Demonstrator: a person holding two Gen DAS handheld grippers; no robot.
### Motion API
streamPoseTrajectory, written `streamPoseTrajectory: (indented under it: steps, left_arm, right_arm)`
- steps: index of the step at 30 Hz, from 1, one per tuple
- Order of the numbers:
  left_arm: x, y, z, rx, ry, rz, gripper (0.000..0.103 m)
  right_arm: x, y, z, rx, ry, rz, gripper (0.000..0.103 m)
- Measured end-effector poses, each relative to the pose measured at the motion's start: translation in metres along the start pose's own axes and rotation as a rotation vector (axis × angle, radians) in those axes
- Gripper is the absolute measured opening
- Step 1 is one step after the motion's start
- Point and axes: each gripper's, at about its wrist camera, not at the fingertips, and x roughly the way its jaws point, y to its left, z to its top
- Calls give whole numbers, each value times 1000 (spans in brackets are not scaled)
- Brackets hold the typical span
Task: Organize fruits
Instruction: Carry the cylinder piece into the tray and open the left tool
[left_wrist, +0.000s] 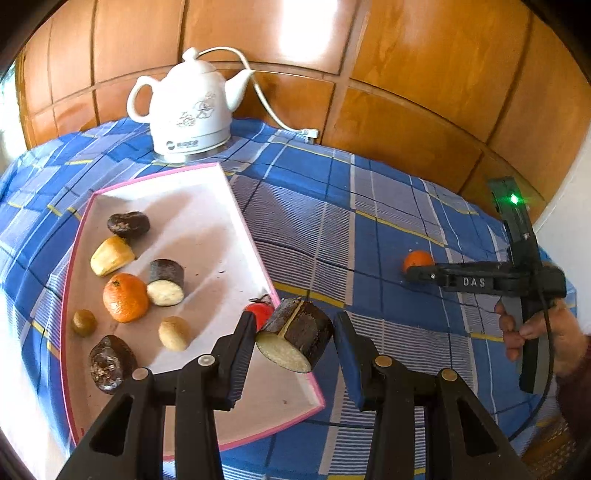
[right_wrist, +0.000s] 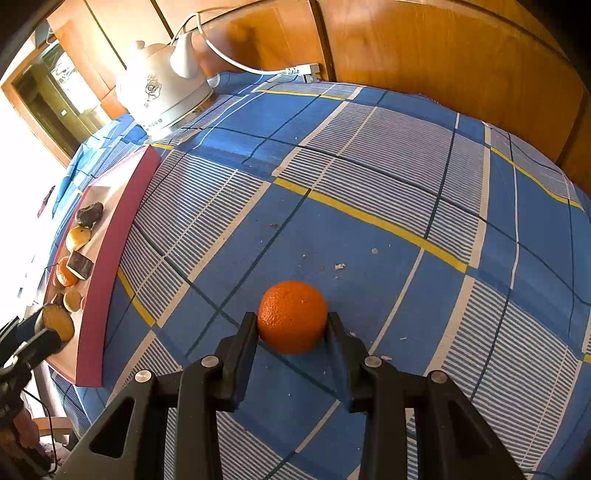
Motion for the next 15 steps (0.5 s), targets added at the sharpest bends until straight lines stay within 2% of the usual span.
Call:
streamPoseTrajectory:
  steps: [5, 11, 15]
  left_arm:
    - [-17, 37, 8, -85, -38, 9, 43]
    - [-33, 103, 21, -248, -77, 15, 43]
    - [-29, 121, 35, -277, -88, 11, 43]
  right_arm:
    - [0, 0, 0, -2, 0, -4, 37]
    - [1, 1, 0, -8, 0, -11, 37]
    - [1, 2, 0, -7, 1, -14, 37]
